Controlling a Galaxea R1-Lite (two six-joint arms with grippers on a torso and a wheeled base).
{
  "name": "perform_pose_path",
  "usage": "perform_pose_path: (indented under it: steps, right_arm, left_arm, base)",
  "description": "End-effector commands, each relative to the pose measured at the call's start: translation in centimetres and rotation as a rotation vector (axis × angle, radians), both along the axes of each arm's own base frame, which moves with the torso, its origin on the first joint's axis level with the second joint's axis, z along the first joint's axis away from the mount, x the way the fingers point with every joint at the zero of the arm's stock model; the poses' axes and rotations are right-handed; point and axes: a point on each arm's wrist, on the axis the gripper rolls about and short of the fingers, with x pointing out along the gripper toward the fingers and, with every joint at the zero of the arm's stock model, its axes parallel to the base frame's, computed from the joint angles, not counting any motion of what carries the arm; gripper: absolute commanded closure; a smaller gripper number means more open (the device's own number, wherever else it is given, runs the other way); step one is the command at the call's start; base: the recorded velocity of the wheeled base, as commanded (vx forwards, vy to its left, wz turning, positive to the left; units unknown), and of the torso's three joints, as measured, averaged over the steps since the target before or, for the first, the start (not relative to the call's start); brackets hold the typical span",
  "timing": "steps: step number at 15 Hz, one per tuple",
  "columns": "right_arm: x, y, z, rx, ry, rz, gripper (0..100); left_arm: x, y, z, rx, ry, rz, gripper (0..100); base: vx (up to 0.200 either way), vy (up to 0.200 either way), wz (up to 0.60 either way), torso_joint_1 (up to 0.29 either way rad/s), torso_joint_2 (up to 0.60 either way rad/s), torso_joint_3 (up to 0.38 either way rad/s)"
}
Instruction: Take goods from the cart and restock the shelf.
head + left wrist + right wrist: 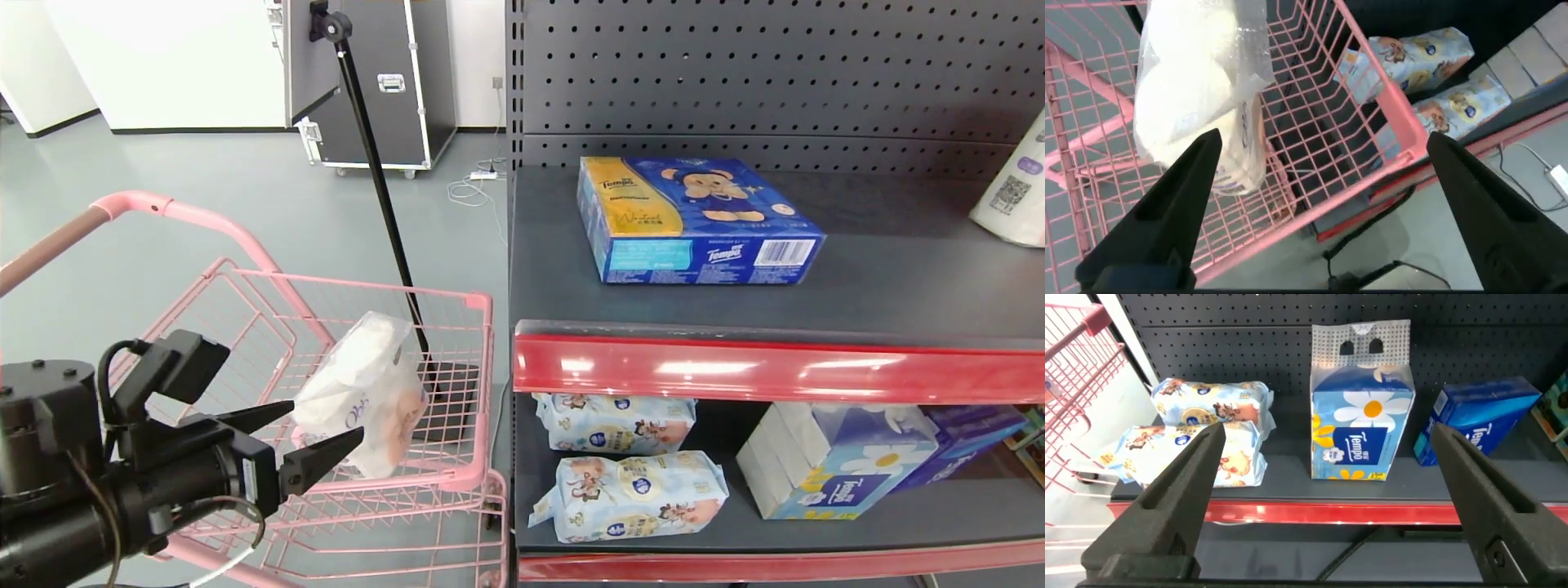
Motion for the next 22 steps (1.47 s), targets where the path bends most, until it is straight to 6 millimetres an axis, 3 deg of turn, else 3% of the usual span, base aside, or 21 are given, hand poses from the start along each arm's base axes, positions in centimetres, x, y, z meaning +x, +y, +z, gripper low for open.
perform_pose_path:
  steps: [1,7,16,22]
  right_arm:
    - [0.0,0.0,0.0,0.0,0.0,0.001,0]
    - [0.0,0.0,0.0,0.0,0.0,0.001,0]
    - [0.0,0.0,0.0,0.0,0.0,0.001,0]
    - [0.0,0.0,0.0,-0.002,0.0,0.001,0]
  left_arm:
    - [3.2,-0.7,-3.6,0.04,0.082,0.015,0]
    - [6.6,0.1,-5.3,0.038,0.006,0.115,0]
    - [8.8,-0.3,-6.8,0.044,0.017,0.12,0]
    - [8.9,-0.4,-7.4,0.053,0.037,0.123,0]
  base:
    - [0.0,0.0,0.0,0.0,0.0,0.0]
    - [0.0,0.0,0.0,0.0,0.0,0.0]
    - [0.0,0.0,0.0,0.0,0.0,0.0]
    - [0.0,0.0,0.0,0.0,0.0,0.0]
